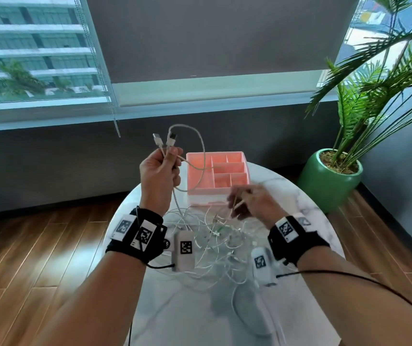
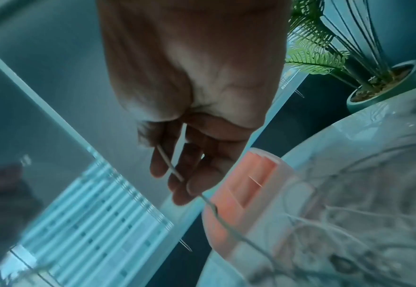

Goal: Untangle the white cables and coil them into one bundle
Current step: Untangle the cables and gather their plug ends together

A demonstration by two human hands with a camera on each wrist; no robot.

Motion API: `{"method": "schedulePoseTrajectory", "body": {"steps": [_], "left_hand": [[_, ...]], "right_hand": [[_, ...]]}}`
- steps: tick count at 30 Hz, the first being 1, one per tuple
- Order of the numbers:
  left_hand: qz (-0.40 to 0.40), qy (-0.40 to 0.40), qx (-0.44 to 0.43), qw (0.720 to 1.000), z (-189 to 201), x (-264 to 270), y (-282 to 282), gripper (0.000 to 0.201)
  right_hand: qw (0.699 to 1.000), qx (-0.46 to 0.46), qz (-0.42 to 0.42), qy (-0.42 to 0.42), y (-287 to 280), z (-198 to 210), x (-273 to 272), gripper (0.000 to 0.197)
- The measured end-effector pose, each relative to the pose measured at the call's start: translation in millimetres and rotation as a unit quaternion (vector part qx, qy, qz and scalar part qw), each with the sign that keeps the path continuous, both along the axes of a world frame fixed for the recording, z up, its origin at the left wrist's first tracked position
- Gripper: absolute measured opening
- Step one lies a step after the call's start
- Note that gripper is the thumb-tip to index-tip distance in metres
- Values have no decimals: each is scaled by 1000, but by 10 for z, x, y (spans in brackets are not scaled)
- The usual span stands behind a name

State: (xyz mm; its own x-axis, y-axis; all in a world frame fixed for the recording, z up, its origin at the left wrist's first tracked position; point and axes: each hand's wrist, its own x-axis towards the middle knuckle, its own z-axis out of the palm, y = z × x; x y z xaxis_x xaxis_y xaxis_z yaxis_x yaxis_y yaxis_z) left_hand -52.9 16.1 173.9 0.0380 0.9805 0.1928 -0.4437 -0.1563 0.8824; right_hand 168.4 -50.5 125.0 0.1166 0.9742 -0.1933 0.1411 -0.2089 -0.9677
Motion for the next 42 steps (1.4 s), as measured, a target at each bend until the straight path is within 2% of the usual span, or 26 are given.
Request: {"method": "schedulePoseTrajectory", "body": {"steps": [4, 9, 13, 22, 25, 28, 31, 33, 37, 39, 42], "left_hand": [[-4, 79, 0, 997, -157, 102, -55, 19], [-36, 137, -4, 990, -290, 333, -161, 25], [-69, 128, -18, 989, -286, 459, -233, 16], [-130, 164, -7, 978, -318, 627, -337, 9], [-111, 157, -8, 981, -263, 618, -324, 9], [-78, 118, 2, 990, -157, 585, -267, 12], [-70, 94, 17, 993, -46, 568, -232, 12], [-82, 69, 24, 994, 26, 558, -236, 11], [-100, 52, 39, 993, 78, 531, -252, 11], [-97, 46, 41, 993, 68, 513, -255, 12], [-72, 46, 36, 996, 35, 465, -229, 12]], "right_hand": [[989, 132, -59, 22, 185, 581, 42, 41], [971, 193, -43, 134, 200, 1032, -21, 38], [971, 189, -23, 144, 170, 1094, -93, 30], [962, 198, -19, 187, 142, 1071, -102, 25], [969, 195, -28, 150, 134, 959, -66, 13], [982, 176, -37, 63, 64, 726, -98, 7], [988, 145, 2, -47, -14, 406, -183, 10], [988, 124, 37, -84, -61, 236, -247, 11], [984, 92, 89, -122, -122, 9, -308, 9], [984, 86, 84, -129, -134, -45, -308, 8], [989, 93, 58, -97, -151, -77, -235, 13]]}}
